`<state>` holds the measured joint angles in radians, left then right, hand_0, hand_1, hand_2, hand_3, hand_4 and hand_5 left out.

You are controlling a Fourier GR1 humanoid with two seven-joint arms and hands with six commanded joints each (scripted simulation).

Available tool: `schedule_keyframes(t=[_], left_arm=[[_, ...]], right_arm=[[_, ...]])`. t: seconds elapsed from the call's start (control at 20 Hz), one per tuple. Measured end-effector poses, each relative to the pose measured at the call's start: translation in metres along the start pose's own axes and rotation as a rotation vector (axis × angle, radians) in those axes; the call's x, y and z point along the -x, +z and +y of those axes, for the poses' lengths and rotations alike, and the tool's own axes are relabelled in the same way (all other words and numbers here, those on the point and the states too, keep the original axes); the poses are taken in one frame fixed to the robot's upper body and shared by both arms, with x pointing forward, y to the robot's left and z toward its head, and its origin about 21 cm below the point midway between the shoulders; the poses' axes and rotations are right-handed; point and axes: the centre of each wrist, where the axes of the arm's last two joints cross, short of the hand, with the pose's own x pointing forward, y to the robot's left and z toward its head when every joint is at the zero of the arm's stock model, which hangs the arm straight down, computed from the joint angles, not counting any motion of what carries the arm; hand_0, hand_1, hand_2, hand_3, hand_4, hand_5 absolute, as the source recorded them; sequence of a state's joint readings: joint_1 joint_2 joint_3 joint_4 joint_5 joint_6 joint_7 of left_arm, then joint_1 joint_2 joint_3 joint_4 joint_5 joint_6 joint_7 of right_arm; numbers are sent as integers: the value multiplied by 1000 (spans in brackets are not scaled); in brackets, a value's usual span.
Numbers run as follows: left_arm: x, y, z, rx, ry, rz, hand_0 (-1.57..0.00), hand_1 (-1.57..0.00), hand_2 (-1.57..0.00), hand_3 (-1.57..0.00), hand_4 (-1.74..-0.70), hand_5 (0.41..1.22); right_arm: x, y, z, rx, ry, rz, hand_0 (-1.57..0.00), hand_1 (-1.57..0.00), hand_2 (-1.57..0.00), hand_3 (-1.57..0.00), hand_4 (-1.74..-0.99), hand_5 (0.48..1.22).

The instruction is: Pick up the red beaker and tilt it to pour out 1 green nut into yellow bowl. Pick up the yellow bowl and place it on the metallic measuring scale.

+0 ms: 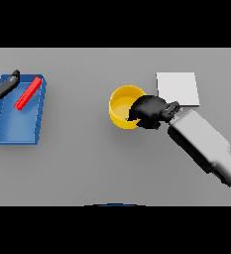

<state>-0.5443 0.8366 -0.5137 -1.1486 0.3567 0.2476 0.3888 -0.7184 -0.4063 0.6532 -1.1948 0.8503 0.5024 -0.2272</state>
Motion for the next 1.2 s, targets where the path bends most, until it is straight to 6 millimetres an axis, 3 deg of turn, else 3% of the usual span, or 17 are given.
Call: schedule_keyframes(t=[0.3, 0.5, 0.8, 1.2], left_arm=[[-1, 1, 4, -1, -15, -3, 1, 1, 1, 1, -714, 686], [-4, 2, 2, 0, -8, -3, 1, 1, 1, 1, -721, 694], [-6, 6, 0, -5, -6, 2, 1, 1, 1, 1, -729, 717], [-12, 8, 5, -11, -7, 27, 1, 1, 1, 1, -727, 734]], right_arm=[[10, 32, -22, 74, 6, 90, -1567, -1567, -1478, -1170, -1740, 1220], [3, 43, -24, 93, 3, 97, -1563, -1569, -1526, -1157, -1740, 1220], [32, 56, -28, 163, 4, 215, -1569, -1571, -1534, -1151, -1741, 1221], [84, 63, -11, 188, -54, 367, -1571, -1571, -1537, -1147, -1741, 1221]])
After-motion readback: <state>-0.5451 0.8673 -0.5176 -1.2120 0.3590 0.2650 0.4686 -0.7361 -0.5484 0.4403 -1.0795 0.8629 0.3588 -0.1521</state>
